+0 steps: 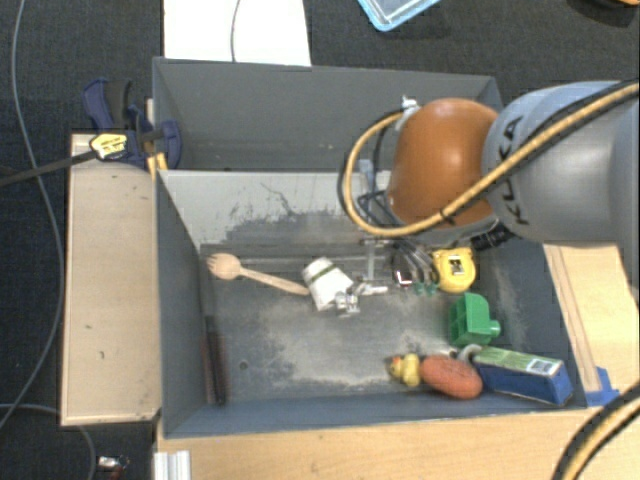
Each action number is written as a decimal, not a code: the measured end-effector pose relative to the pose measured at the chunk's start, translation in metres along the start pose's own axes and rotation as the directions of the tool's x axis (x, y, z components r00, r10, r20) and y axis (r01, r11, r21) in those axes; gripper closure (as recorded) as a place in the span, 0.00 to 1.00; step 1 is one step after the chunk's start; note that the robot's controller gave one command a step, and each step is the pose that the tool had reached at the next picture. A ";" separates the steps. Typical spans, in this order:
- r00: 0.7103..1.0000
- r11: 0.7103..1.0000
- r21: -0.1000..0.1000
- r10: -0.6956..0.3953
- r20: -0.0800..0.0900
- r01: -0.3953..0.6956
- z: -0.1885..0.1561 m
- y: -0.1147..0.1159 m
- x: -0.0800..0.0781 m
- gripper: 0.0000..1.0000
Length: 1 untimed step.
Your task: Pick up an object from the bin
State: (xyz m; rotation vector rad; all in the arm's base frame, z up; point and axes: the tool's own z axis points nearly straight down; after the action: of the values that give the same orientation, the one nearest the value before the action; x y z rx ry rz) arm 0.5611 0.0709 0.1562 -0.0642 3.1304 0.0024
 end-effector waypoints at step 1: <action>0.992 0.992 0.002 -0.123 0.009 0.123 0.069 0.010 -0.027 0.00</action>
Offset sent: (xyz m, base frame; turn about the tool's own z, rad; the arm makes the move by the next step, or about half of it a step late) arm 0.0254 0.0455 -0.0850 -0.0092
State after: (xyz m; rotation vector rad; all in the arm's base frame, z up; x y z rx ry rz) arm 0.5882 0.0826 0.0874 -0.2566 3.1113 0.0000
